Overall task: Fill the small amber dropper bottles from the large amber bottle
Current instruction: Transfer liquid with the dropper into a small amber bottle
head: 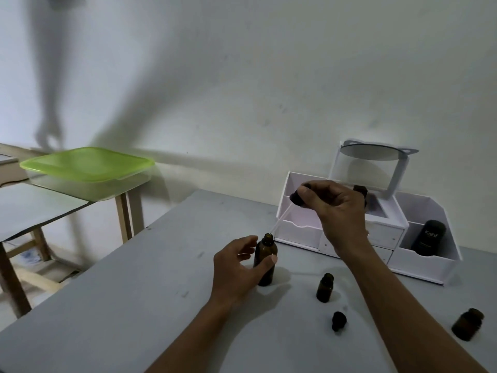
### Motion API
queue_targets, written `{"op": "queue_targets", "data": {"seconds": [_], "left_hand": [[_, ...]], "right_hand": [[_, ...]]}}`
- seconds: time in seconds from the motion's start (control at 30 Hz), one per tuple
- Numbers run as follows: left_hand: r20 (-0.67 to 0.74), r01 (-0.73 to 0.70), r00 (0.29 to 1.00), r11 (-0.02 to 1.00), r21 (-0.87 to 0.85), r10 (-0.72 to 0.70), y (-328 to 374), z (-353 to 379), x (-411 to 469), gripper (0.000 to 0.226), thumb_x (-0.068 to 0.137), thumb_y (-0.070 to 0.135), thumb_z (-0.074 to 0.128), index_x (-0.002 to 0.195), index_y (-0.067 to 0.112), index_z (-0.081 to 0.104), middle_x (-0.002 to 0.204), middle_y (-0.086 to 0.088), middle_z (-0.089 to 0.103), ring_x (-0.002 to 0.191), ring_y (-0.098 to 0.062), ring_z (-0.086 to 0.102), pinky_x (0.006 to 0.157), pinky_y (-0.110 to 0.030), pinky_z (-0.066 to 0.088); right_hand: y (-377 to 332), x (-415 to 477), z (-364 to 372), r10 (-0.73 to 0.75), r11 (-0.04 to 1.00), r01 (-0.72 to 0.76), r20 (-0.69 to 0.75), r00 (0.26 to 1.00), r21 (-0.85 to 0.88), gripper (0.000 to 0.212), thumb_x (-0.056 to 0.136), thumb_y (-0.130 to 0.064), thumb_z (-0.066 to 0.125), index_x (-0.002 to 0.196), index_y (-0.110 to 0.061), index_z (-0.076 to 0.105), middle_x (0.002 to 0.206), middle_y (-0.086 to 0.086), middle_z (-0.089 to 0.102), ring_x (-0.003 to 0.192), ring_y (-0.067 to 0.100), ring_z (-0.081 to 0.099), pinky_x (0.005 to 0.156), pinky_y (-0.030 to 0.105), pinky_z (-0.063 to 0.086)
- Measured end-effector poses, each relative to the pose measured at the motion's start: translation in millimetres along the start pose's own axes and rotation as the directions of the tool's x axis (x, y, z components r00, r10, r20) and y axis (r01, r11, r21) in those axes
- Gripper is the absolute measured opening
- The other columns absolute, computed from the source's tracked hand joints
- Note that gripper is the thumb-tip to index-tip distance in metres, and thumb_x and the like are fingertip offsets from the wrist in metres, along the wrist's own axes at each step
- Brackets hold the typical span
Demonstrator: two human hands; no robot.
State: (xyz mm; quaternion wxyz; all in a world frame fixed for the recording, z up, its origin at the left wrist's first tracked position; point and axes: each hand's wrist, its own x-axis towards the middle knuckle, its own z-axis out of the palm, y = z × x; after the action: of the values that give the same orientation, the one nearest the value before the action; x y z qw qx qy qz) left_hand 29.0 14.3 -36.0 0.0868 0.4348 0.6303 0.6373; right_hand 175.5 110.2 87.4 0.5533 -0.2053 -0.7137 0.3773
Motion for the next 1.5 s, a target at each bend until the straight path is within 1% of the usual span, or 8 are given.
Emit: {"op": "queue_targets", "data": {"seconds": [0.33, 0.5, 0.63, 0.8, 0.97, 1.2, 1.37, 1.5], "left_hand": [[0.05, 0.018, 0.999, 0.999, 0.034, -0.02, -5.6, 3.7, -0.4, 0.056, 0.064, 0.036, 0.086, 0.115, 0.02, 0.068, 0.105, 0.014, 0.069, 0.088, 0.001, 0.067, 0.078, -0.009, 0.052], [0.033, 0.018, 0.999, 1.0, 0.016, -0.018, -6.2, 4.4, -1.1, 0.057, 0.063, 0.034, 0.088, 0.115, 0.017, 0.07, 0.108, 0.006, 0.072, 0.093, -0.007, 0.069, 0.086, -0.024, 0.056], [0.031, 0.022, 0.999, 1.0, 0.0, -0.022, -6.5, 4.9, -1.0, 0.056, 0.063, 0.032, 0.088, 0.114, 0.017, 0.071, 0.108, 0.006, 0.072, 0.093, -0.006, 0.069, 0.086, -0.023, 0.056], [0.037, 0.036, 0.999, 0.999, -0.021, -0.036, -6.9, 4.7, -1.1, 0.056, 0.062, 0.033, 0.088, 0.113, 0.019, 0.071, 0.105, 0.009, 0.072, 0.091, -0.005, 0.069, 0.084, -0.025, 0.057], [0.037, 0.032, 0.999, 0.999, -0.022, -0.032, -7.5, 3.6, -1.4, 0.056, 0.062, 0.035, 0.088, 0.113, 0.02, 0.071, 0.104, 0.011, 0.071, 0.091, -0.003, 0.069, 0.083, -0.025, 0.058], [0.045, 0.032, 0.999, 0.999, -0.036, -0.031, -7.4, 3.2, -1.5, 0.054, 0.062, 0.033, 0.089, 0.112, 0.019, 0.071, 0.104, 0.01, 0.073, 0.088, -0.001, 0.069, 0.081, -0.023, 0.057], [0.041, 0.037, 0.998, 0.999, -0.016, -0.036, -8.0, 4.3, -0.7, 0.056, 0.061, 0.034, 0.089, 0.113, 0.019, 0.071, 0.104, 0.01, 0.073, 0.089, -0.004, 0.069, 0.082, -0.025, 0.058], [0.043, 0.054, 0.998, 0.999, 0.007, -0.054, -5.0, 4.3, -1.4, 0.053, 0.062, 0.035, 0.088, 0.111, 0.025, 0.07, 0.099, 0.017, 0.07, 0.084, 0.003, 0.068, 0.078, -0.015, 0.055]], "right_hand": [[10.0, -0.3, 18.7, -0.013, 0.982, 0.038, 0.137, 0.99, -0.183, 0.008, 0.087, -0.019, 0.075, 0.092, -0.014, 0.077, 0.079, -0.006, 0.078, 0.076, 0.004, 0.074, 0.077, 0.02, 0.059], [17.8, -3.6, 22.9, 0.029, 0.973, 0.014, 0.179, 0.983, -0.232, 0.008, 0.087, -0.019, 0.075, 0.091, -0.013, 0.078, 0.078, -0.005, 0.078, 0.075, 0.004, 0.074, 0.078, 0.028, 0.06], [25.6, -8.4, 24.8, 0.049, 0.965, 0.01, 0.216, 0.975, -0.262, 0.006, 0.087, -0.019, 0.075, 0.089, -0.015, 0.079, 0.078, -0.007, 0.078, 0.075, 0.005, 0.074, 0.081, 0.035, 0.062], [31.4, -13.2, 28.0, 0.078, 0.962, -0.011, 0.237, 0.968, -0.273, 0.005, 0.088, -0.017, 0.074, 0.086, -0.014, 0.078, 0.076, -0.006, 0.078, 0.072, 0.004, 0.074, 0.073, 0.026, 0.061], [32.7, -13.6, 28.8, 0.074, 0.958, -0.002, 0.24, 0.968, -0.287, 0.007, 0.088, -0.016, 0.074, 0.086, -0.011, 0.078, 0.076, -0.003, 0.078, 0.071, 0.004, 0.073, 0.068, 0.016, 0.057], [32.6, -13.1, 30.2, 0.036, 0.956, 0.032, 0.226, 0.973, -0.292, 0.006, 0.086, -0.012, 0.075, 0.083, -0.01, 0.08, 0.075, -0.002, 0.077, 0.068, 0.005, 0.072, 0.063, 0.018, 0.057], [25.9, -10.2, 28.5, 0.024, 0.959, 0.039, 0.218, 0.976, -0.28, 0.006, 0.087, -0.014, 0.074, 0.083, -0.014, 0.079, 0.075, -0.008, 0.077, 0.071, 0.003, 0.073, 0.073, 0.024, 0.058], [9.4, -3.1, 20.5, 0.02, 0.976, 0.017, 0.167, 0.986, -0.217, 0.005, 0.087, -0.019, 0.075, 0.087, -0.015, 0.078, 0.077, -0.008, 0.078, 0.075, 0.003, 0.074, 0.078, 0.022, 0.058]]}}
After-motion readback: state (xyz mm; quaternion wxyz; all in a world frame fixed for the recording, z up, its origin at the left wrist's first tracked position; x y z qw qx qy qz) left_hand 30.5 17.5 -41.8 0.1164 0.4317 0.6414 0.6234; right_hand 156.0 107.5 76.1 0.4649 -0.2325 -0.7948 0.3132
